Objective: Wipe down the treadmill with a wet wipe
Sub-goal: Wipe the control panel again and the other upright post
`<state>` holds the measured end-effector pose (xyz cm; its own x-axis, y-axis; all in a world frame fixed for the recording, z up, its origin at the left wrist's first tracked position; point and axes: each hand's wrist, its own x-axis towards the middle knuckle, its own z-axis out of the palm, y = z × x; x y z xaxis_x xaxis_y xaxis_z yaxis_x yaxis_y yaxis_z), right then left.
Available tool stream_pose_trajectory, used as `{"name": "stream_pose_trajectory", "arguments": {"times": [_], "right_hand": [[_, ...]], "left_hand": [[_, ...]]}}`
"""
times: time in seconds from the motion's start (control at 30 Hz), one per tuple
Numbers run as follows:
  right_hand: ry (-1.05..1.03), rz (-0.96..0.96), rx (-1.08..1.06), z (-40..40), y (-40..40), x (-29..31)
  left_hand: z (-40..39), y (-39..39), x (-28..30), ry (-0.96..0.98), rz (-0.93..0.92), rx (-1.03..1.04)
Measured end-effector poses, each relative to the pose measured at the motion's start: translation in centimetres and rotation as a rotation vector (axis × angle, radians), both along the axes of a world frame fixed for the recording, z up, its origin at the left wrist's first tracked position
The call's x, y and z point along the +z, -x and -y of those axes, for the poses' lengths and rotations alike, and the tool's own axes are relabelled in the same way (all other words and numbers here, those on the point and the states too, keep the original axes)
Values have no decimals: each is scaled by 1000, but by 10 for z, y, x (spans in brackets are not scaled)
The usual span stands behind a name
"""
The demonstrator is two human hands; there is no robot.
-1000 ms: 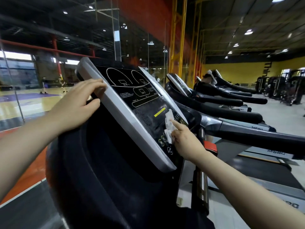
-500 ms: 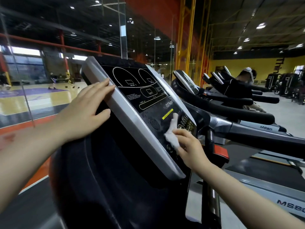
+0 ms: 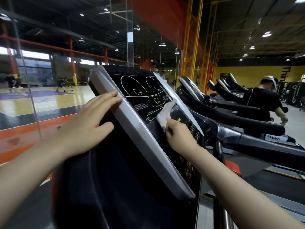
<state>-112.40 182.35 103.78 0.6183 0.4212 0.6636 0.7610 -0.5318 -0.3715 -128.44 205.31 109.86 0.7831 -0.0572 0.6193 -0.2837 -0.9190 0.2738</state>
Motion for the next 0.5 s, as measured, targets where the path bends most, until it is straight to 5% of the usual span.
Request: {"name": "stream_pose_trajectory", "arguments": {"times": [0.17,0.37,0.5], "right_hand": [[91,96,300,22,52,-6],[33,-31,127,10,-1,16],[78,60,418,8,44,14]], "left_hand": [[-2,0,0,109,23,-76],[-1,6,1,344,4,-196],[1,5,1,404,11,-118]]}}
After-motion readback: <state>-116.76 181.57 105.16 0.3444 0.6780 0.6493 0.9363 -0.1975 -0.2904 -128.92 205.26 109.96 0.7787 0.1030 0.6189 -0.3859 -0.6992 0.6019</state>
